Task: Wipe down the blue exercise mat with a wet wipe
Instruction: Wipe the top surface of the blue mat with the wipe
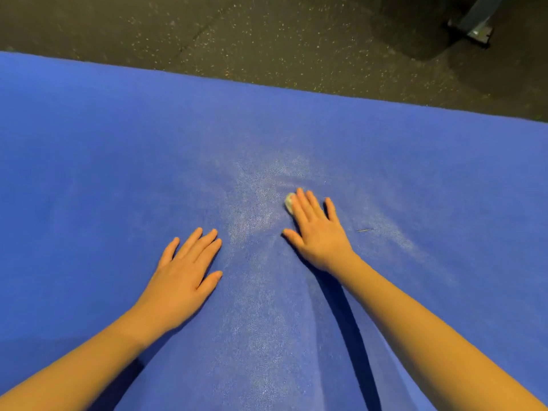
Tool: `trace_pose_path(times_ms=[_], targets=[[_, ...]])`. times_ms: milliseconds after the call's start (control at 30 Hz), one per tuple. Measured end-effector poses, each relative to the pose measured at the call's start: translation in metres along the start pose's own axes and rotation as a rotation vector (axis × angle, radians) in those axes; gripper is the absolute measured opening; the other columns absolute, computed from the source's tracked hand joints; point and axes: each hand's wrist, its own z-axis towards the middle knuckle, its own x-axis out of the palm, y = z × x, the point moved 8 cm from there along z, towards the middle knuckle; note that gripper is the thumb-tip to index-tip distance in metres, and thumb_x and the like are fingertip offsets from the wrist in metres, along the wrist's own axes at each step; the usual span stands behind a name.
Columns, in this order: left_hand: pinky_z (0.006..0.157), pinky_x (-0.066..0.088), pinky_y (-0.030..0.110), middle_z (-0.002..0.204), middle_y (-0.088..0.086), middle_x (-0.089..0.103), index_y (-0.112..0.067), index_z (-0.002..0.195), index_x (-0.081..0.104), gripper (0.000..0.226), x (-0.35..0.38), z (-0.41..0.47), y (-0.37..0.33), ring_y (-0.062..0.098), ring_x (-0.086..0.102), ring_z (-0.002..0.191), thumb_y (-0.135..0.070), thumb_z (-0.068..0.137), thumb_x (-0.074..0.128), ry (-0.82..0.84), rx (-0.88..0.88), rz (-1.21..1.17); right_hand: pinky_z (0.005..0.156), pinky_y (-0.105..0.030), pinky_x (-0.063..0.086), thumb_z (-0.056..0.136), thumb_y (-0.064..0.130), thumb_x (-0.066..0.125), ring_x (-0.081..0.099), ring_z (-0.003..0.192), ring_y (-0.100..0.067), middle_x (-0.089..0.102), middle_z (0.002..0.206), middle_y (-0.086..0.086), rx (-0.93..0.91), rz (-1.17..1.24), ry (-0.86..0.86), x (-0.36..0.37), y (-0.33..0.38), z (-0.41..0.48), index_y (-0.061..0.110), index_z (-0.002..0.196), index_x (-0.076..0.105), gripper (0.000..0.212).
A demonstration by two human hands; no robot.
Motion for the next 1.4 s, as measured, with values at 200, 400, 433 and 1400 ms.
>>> trace_pose_path(times_ms=[200,400,433,1400], targets=[[0.117,0.004,0.038,0.157,-0.002,0.02,-0.012,0.148,0.036,0.078,-0.003,0.036,0.011,0.014,0.006,0.146,-0.059,0.095,0.003,-0.004,0.023,0.121,0.117,-0.045,-0.011,0.091,0.066,0.012,-0.017,0.146,-0.018,-0.018,0.159,-0.002,0.165,0.11,-0.046,-0.005,0.001,0.028,0.017,0.154,-0.005,0.081],[0.114,0.011,0.043,0.15,0.006,0.04,-0.009,0.139,0.048,0.069,0.002,0.036,0.013,0.023,0.025,0.141,-0.052,0.101,0.01,-0.009,0.035,0.167,0.118,-0.047,-0.008,0.09,0.064,0.009,-0.008,0.148,-0.018,-0.006,0.161,-0.001,-0.001,-0.003,-0.06,-0.013,-0.016,0.042,0.019,0.154,0.002,0.079],[0.113,0.013,0.043,0.149,0.005,0.04,-0.01,0.138,0.049,0.069,0.0,0.04,0.016,0.023,0.026,0.14,-0.053,0.1,0.01,-0.013,0.052,0.175,0.117,-0.047,-0.009,0.094,0.061,0.015,-0.007,0.148,-0.018,-0.005,0.162,-0.002,0.1,0.008,-0.077,-0.018,-0.027,0.053,0.019,0.155,0.002,0.075],[0.113,0.012,0.052,0.154,0.005,0.029,-0.016,0.146,0.028,0.058,-0.011,0.093,0.05,0.015,-0.005,0.148,-0.047,0.102,0.006,-0.059,0.078,0.287,0.117,-0.049,-0.007,0.1,0.053,0.027,-0.008,0.148,-0.023,-0.006,0.162,-0.007,0.313,0.171,-0.173,-0.064,-0.032,0.187,0.014,0.154,0.003,0.071]])
